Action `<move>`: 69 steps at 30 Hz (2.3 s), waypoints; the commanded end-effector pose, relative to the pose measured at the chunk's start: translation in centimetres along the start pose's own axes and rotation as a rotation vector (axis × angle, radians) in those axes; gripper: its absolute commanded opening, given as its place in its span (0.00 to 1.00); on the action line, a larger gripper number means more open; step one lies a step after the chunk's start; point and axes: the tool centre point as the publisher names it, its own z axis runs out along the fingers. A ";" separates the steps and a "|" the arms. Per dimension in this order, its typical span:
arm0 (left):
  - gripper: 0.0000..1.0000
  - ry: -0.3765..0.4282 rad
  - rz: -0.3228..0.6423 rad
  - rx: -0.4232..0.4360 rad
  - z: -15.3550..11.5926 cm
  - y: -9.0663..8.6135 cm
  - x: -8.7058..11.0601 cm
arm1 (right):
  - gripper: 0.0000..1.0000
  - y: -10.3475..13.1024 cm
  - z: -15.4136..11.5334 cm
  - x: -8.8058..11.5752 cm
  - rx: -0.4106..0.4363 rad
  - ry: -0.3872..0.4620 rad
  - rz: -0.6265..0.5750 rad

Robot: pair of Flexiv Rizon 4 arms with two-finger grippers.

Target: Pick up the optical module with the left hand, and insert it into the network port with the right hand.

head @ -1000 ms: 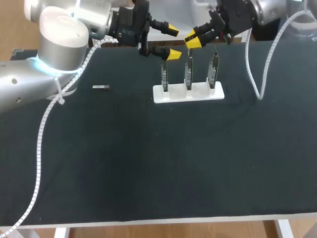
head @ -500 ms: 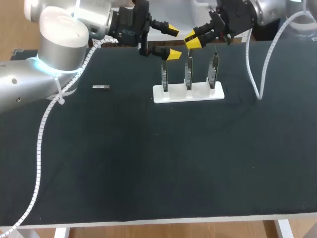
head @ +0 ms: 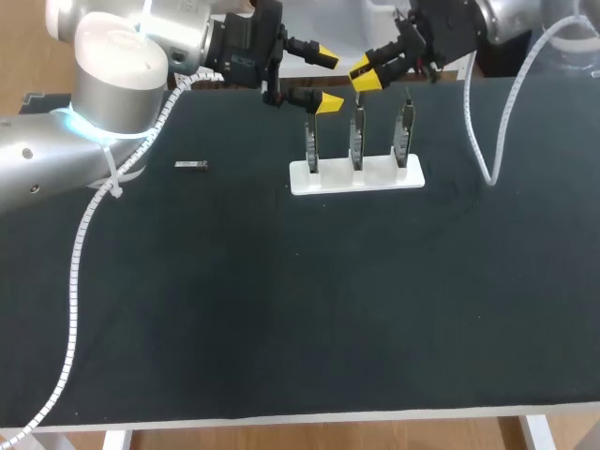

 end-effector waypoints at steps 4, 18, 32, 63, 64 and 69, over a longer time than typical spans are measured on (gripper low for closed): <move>1.00 0.004 -0.001 0.004 0.1 0.2 -0.1 | 0.00 1.3 0.0 -0.1 0.026 0.000 0.004; 1.00 0.004 -0.001 0.004 0.1 0.2 -0.1 | 0.00 1.7 -0.2 0.1 0.030 -0.009 0.006; 1.00 0.004 -0.001 0.004 0.1 0.2 -0.1 | 0.00 2.1 -0.2 -2.1 0.076 0.117 -0.084; 1.00 0.004 -0.001 0.004 0.1 0.2 -0.1 | 0.00 1.0 0.0 -0.6 0.075 0.087 -0.048; 1.00 0.004 -0.001 0.004 0.1 0.2 -0.1 | 0.00 0.9 0.0 -0.6 0.075 0.088 -0.048; 1.00 0.004 -0.001 0.004 0.1 0.2 -0.1 | 0.00 0.9 0.0 -0.3 0.072 0.087 -0.042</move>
